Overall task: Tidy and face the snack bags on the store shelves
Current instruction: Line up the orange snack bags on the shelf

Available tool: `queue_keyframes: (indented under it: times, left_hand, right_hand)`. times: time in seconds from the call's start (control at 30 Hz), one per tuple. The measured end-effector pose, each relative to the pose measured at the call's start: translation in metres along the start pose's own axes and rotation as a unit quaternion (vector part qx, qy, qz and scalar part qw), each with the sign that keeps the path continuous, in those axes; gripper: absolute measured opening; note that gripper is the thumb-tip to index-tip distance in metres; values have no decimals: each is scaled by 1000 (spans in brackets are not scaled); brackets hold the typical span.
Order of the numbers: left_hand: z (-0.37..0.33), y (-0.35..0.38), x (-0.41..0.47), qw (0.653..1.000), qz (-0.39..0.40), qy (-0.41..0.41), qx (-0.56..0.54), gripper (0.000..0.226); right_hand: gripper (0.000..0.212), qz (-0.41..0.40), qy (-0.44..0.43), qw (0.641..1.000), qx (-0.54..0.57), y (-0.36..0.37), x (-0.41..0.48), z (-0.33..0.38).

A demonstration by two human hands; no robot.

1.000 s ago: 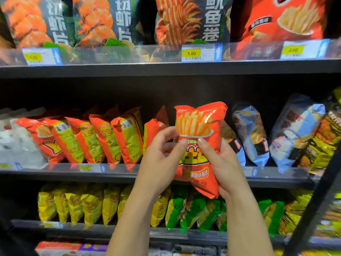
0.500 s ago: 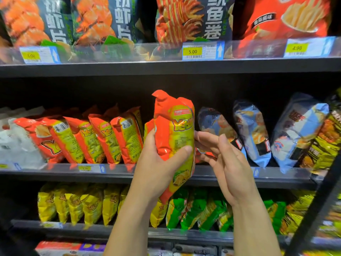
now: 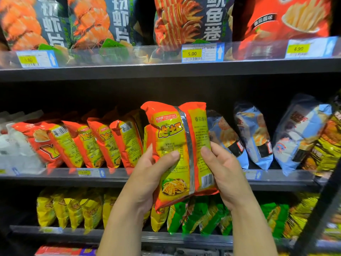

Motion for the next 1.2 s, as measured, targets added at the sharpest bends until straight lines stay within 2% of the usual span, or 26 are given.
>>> queue_keyframes:
  times: [0.2, 0.33, 0.47, 0.57, 0.67, 0.77, 0.9, 1.03, 1.2]
  left_hand:
    - [-6, 3, 5, 995, 17, 42, 89, 60]
    - [-9, 5, 9, 992, -33, 62, 102, 54]
    - [-10, -9, 13, 980, -128, 94, 123, 49]
    - [-9, -21, 14, 964, -191, 117, 143, 45]
    - [-7, -30, 15, 953, -218, 125, 171, 43]
    - [-7, -37, 15, 944, -233, 120, 202, 49]
    - [-7, -42, 13, 937, -238, 115, 229, 51]
    - [-9, -43, 11, 934, -237, 121, 237, 50]
    - [-9, -40, 11, 933, -226, 124, 253, 54]
  right_hand:
    - [40, -18, -17, 1000, -8, -3, 7, -3]
    - [52, -21, -18, 999, -26, -8, 13, -4]
    - [61, -111, -33, 989, -92, -28, 20, -8]
    - [63, -141, -21, 972, -185, -36, 26, -14]
    - [64, -148, -21, 930, -336, -34, 40, -21]
    - [73, -126, -31, 863, -489, -25, 59, -24]
    - [74, -84, -35, 779, -620, -19, 82, -27]
    - [70, -47, -15, 712, -700, -27, 101, -26]
    - [68, -22, 10, 676, -737, -38, 116, -31]
Point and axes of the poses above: each hand's wrist, its own x-axis towards the middle knuckle, its own y-axis out of the palm, z = x × y, the point moved 2 cm from there along x, towards the middle knuckle, and after that the axes turned 13 degrees about y, right-handed, at the moved point
